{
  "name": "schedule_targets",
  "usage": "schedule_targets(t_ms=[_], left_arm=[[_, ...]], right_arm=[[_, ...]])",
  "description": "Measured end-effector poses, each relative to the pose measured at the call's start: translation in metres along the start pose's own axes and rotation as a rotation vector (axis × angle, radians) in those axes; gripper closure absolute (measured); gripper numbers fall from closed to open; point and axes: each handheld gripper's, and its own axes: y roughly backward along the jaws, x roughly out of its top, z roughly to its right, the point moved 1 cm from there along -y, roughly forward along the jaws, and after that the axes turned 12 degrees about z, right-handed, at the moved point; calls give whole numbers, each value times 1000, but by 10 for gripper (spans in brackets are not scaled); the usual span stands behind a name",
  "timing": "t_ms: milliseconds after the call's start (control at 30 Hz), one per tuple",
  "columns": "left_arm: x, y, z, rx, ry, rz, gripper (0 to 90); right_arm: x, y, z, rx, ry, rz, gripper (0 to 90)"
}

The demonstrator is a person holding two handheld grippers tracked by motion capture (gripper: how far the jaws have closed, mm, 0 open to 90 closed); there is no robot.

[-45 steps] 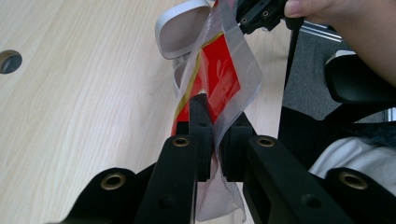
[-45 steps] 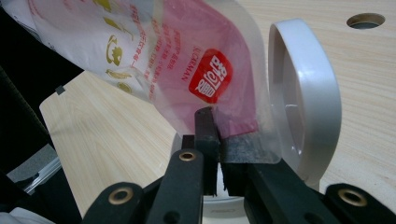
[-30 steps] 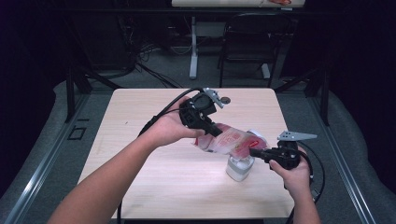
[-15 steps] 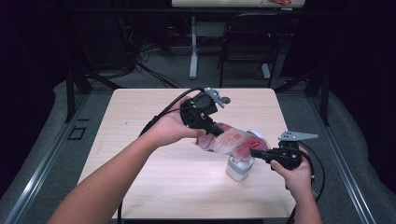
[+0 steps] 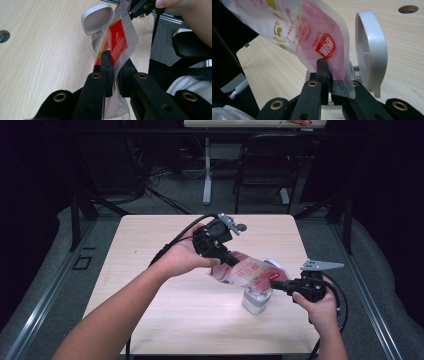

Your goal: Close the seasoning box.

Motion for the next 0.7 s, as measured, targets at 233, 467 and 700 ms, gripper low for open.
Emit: schedule_targets(t_ms=[233,467,700], left_arm=[[-9,3,-4,4,16,9,842],[-13,4,-3,7,11,9,837],[-18,5,-5,15,16,13,826]], right_arm=[[2,0,-4,2,14,0,877],[4,0,-6,-4,19,14,877],[4,0,-7,0,21,27,876]])
